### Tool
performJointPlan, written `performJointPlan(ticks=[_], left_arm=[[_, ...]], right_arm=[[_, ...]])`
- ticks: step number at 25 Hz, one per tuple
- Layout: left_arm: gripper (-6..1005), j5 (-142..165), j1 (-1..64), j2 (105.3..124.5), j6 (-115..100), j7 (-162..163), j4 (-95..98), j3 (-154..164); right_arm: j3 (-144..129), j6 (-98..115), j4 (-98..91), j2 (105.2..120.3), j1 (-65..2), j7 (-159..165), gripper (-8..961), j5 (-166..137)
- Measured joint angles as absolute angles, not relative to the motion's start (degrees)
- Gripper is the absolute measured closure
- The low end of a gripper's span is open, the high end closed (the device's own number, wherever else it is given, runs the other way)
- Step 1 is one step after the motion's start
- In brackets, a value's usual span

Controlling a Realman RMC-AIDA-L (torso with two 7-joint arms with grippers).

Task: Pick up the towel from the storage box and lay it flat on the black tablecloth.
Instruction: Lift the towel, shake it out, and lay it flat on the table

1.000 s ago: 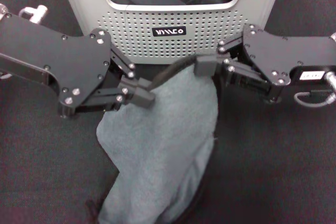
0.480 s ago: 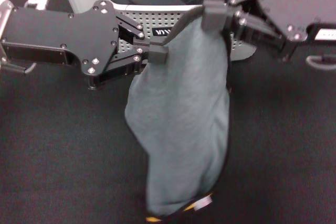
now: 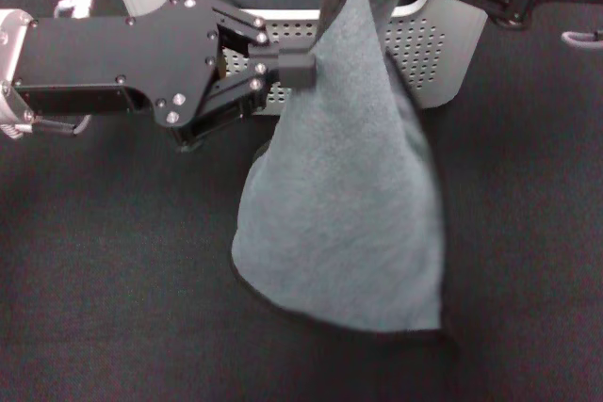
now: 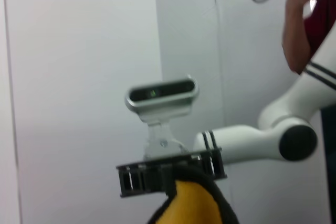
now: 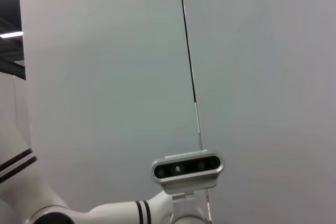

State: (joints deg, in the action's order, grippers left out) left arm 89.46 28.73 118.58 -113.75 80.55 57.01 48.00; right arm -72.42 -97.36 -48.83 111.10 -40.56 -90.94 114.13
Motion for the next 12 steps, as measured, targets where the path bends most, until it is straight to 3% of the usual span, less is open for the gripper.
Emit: performJointPlan(ticks=[4, 12], left_arm=[[950, 89.0, 28.61, 119.59, -112.25, 78.43, 54.71, 46.8], [878, 89.03, 29.04, 119.62, -109.81, 77.25, 50.07, 47.06]], right_arm=[[-72.35, -96.79, -49.03, 111.05, -41.21, -90.58, 944, 114.09], [-71.53, -95.18, -49.54, 110.84, -41.97, -89.71, 944, 114.07]])
